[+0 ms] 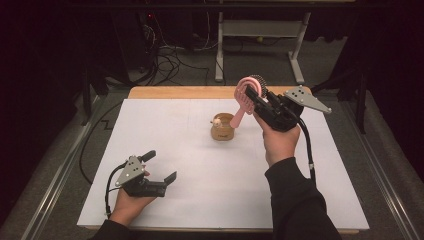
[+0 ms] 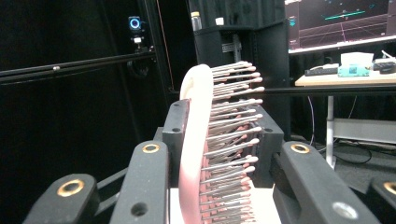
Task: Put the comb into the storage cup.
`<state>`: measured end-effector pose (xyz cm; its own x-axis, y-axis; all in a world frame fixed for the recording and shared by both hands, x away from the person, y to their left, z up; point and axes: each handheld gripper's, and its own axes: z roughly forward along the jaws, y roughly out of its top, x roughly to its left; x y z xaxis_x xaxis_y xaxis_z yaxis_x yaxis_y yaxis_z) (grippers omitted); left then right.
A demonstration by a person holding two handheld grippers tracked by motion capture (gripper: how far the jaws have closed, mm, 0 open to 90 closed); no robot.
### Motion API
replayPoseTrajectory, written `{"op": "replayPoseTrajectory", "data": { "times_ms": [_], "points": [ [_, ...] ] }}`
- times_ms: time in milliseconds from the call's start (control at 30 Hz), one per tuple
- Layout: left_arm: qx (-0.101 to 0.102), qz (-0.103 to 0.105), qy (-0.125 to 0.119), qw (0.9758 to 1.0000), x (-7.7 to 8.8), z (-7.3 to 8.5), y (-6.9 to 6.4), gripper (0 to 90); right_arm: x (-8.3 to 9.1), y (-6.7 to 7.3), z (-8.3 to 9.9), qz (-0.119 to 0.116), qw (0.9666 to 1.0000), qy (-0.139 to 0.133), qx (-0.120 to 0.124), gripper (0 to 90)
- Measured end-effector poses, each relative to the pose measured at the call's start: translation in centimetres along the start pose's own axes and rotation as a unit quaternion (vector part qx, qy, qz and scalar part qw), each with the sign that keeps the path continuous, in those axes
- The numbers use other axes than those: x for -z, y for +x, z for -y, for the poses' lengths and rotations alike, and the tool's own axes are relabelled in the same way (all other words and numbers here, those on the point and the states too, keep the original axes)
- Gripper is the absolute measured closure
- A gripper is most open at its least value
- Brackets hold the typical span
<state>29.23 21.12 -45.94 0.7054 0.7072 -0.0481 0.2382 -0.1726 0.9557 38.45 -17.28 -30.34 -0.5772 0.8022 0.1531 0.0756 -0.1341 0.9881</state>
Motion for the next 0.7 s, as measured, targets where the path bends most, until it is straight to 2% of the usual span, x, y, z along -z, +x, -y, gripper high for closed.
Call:
{"op": "replayPoseTrajectory", "data": {
  "times_ms": [700],
  "points": [
    [0.002,0.005,-0.002,1.0000,0.1,0.0,0.0,0.0,-3.9,0.2,1.4,0.006,0.9999,0.011,-0.002,67.2]
  ]
}}
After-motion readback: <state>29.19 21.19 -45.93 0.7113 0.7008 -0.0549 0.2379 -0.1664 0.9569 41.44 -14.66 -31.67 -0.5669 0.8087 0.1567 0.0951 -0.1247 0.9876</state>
